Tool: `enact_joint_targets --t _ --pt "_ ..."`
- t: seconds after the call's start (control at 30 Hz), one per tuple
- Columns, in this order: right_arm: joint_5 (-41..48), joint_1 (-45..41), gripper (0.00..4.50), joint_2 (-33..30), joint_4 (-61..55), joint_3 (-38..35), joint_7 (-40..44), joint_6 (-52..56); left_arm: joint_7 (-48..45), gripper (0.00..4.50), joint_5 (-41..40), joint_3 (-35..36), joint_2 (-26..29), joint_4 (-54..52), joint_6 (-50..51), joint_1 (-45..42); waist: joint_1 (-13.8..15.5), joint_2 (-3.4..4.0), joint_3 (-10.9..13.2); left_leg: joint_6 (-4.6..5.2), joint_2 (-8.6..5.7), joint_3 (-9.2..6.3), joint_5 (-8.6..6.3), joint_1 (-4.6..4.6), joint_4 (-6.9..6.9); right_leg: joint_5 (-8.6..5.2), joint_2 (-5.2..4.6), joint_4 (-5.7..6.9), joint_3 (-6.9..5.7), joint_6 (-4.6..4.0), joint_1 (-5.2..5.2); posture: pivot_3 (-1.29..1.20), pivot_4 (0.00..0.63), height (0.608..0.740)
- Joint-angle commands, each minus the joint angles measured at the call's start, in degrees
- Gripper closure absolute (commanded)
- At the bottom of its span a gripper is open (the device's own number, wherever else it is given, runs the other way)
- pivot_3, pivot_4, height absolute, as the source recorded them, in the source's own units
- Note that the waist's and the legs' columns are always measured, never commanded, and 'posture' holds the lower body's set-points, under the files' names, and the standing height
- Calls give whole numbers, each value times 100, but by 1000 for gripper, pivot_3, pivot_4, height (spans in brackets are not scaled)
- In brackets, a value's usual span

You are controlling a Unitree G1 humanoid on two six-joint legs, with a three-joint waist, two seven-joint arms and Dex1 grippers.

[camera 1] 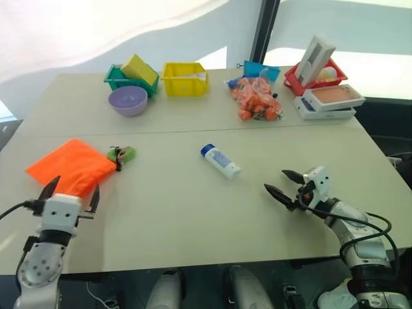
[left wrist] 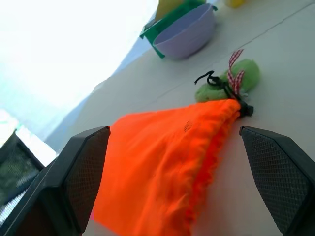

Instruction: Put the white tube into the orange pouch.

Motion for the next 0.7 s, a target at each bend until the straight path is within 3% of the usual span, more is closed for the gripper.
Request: enact_joint_targets --t 0.03,0.27,0.43,0.7 --pt "316 136 39 -130 -1077 313 284 499 428 0 839 -118 180 -89 43 -125 2 0 0 0 0 0 0 0 0 0 0 1 0 0 0 0 150 740" --pt "250 55 39 91 -2095 1017 124 872 766 0 1327 -158 212 61 738 -468 -3 -1 -1 0 0 -1 0 1 2 1 1 6 -4 3 -1 0 150 740" --pt "177 -141 39 307 -2143 1245 -41 904 798 0 1267 -170 139 268 1487 -712 -4 -2 -1 0 -2 -3 0 1 5 8 1 9 -7 16 -2 0 150 740" --pt "69 -165 39 377 -2114 1405 -50 810 810 0 1150 -201 181 400 1876 -943 -1 -3 -2 0 -3 -5 0 2 6 10 0 17 -9 20 -2 0 150 740"
